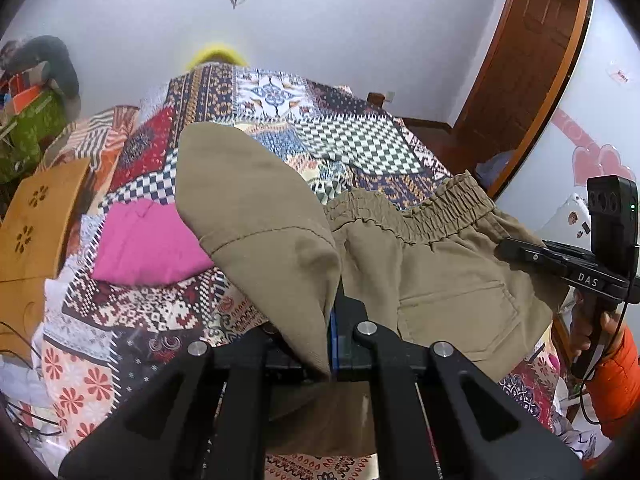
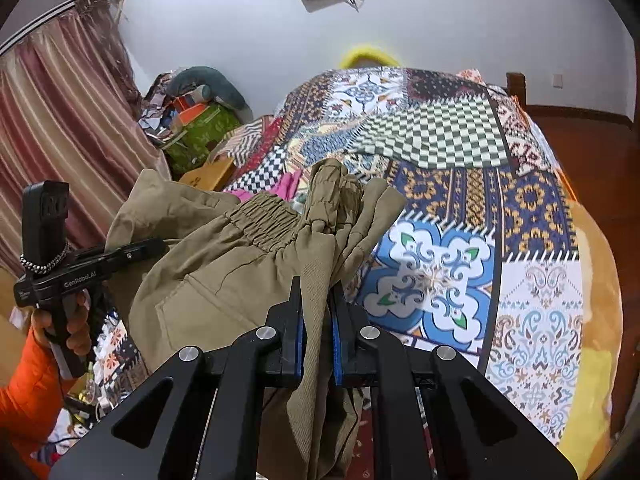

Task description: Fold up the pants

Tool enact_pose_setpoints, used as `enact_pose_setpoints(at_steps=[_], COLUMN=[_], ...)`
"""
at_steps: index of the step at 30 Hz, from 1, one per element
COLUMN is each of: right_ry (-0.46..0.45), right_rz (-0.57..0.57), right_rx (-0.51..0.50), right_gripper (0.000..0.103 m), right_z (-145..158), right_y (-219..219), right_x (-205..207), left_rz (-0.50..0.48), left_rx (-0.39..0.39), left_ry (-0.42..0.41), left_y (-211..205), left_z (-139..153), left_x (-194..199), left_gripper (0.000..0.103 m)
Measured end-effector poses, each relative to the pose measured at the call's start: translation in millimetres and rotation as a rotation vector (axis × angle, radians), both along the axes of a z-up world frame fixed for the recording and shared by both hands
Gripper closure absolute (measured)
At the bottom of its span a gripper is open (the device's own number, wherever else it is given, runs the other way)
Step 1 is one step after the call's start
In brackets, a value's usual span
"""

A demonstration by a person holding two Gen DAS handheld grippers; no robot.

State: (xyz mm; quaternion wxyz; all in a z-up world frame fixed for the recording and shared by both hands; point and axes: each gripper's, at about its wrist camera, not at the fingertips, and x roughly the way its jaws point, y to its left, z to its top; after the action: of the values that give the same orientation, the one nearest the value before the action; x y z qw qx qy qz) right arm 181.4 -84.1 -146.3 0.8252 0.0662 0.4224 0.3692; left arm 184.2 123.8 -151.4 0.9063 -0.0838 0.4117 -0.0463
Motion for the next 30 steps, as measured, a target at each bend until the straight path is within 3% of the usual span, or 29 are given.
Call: enact_pose_setpoints(at_steps=[15,30], right_ry=[-0.083,-0.115], right_rz=[0.07,0.15], right_rx=[0.02,0.017], right_gripper=[0.094,0.094], right_z=[26,29], right_y=[61,148], right_x=[20,53], left_rz=[0.098,0.213], left_rx=[-0.002,-0.005], left_ry=[-0.048,-0.056], left_y=[59,141], left_z=[17,7], left_x=[3,19], left_gripper=[0.097,0.097])
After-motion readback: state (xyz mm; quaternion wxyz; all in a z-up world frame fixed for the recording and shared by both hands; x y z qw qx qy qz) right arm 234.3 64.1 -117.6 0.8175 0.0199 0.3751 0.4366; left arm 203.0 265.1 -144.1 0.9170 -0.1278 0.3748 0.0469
